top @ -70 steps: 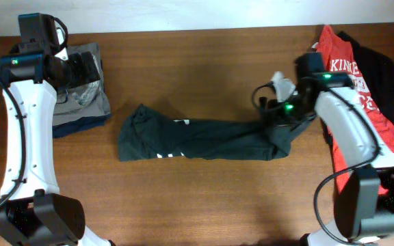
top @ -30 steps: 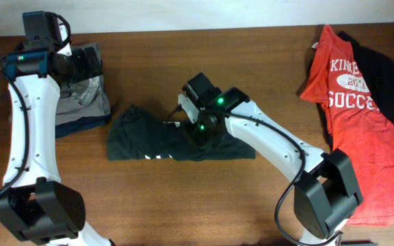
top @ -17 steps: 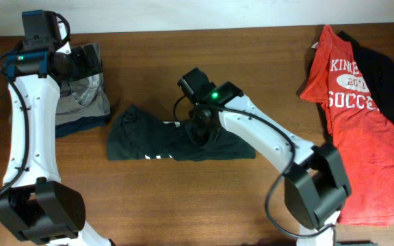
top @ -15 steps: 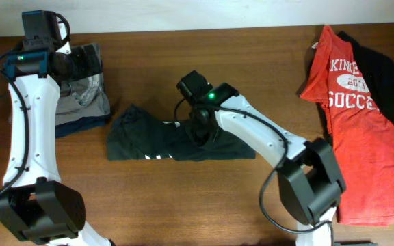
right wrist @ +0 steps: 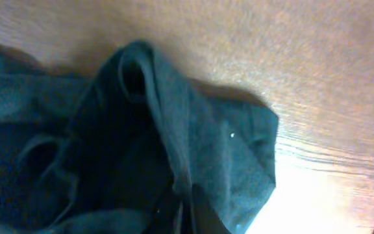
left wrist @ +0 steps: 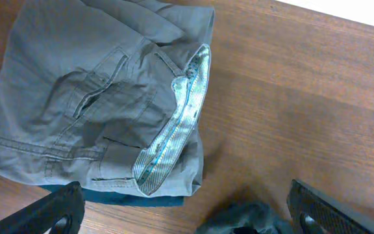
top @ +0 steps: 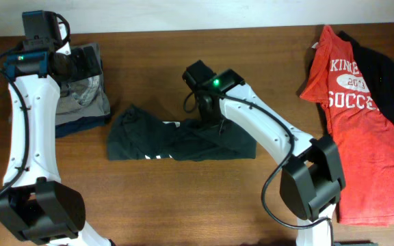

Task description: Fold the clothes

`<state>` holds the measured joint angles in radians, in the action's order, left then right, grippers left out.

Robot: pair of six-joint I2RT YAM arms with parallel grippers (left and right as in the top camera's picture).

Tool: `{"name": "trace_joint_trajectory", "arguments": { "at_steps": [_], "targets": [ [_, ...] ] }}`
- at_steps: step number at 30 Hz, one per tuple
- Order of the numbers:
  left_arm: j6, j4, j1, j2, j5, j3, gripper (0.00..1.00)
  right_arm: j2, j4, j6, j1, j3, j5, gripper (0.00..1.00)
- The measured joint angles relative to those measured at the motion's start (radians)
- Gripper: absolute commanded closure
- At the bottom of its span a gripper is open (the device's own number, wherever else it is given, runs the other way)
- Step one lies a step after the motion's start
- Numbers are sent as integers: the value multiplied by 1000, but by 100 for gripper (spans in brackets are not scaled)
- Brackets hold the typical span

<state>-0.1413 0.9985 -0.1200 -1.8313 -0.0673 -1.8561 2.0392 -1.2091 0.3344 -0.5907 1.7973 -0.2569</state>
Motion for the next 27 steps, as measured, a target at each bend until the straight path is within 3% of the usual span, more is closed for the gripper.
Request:
{"name": "trace_joint_trajectory", "arguments": {
  "at_steps": [9, 19, 20, 23, 25, 27],
  "targets": [
    [3, -1, 0, 0, 0, 0, 1, -27, -3, -10, -129, 61, 98, 96],
    [3, -9, 0, 0, 0, 0, 1, 13, 118, -13, -215, -84, 204, 93],
    [3, -9, 0, 0, -1, 0, 1, 22, 119, -13, -215, -93, 214, 88],
    [3, -9, 0, 0, -1, 0, 1, 29, 122, -24, -216, -97, 230, 27],
    [3, -9, 0, 0, -1, 0, 1, 29, 121, -39, -217, -97, 238, 19],
    [3, -9, 0, 0, -1, 0, 1, 29, 101, -61, -218, -90, 244, 18]
  ]
}}
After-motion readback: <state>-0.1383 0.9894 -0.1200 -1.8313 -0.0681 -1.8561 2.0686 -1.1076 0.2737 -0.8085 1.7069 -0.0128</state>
